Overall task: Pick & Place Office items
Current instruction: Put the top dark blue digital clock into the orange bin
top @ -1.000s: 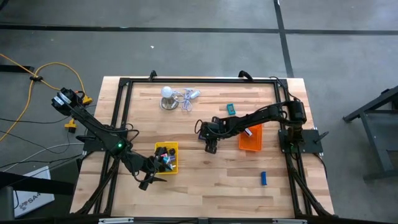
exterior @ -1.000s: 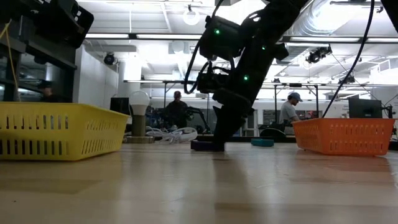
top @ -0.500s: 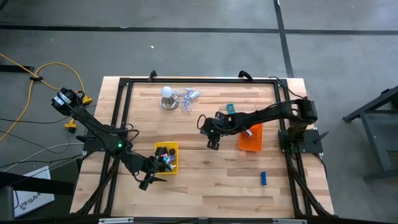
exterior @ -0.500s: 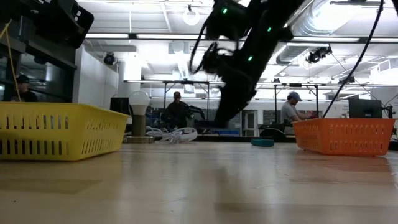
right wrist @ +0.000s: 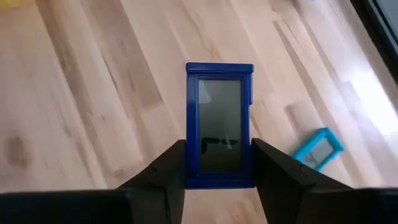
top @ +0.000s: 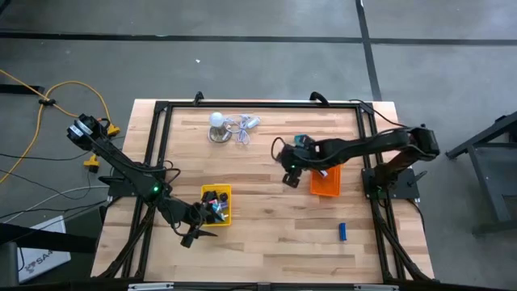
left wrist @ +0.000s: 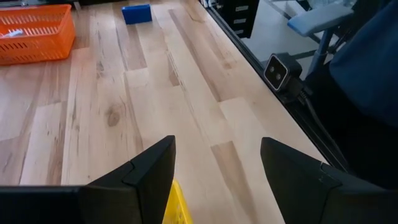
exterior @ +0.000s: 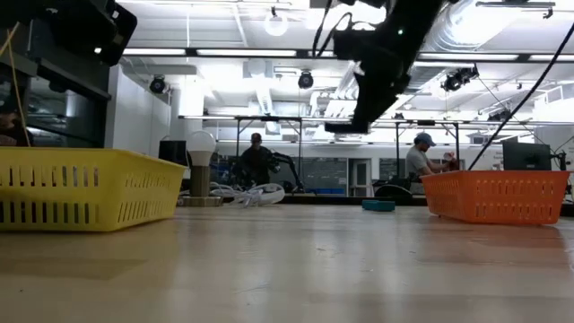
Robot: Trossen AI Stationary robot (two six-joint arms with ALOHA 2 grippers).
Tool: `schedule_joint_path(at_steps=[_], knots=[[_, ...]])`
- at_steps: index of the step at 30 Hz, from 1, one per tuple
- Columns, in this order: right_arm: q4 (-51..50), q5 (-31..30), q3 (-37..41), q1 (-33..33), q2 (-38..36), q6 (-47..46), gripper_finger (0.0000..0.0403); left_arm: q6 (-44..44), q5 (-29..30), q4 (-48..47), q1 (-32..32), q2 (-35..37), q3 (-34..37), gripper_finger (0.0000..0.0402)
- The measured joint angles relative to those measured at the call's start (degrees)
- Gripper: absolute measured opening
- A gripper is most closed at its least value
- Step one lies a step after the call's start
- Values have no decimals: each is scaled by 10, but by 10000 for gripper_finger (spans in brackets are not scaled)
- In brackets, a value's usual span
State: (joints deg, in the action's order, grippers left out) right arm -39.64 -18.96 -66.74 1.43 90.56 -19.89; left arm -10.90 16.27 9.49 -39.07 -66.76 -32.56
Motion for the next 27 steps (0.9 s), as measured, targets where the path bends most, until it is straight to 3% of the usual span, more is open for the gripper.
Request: schedule_joint_path(at_steps=[4, 15, 27], knots=[[-30, -18, 12, 9, -31, -38, 145, 0, 0, 6, 0, -1, 0, 230], [-18, -24, 149, 56, -142, -168, 146, 0, 0, 11, 2, -2, 0, 230], [-58, -58, 246, 159, -217, -354, 146, 0, 0, 14, 2, -2, 0, 230]])
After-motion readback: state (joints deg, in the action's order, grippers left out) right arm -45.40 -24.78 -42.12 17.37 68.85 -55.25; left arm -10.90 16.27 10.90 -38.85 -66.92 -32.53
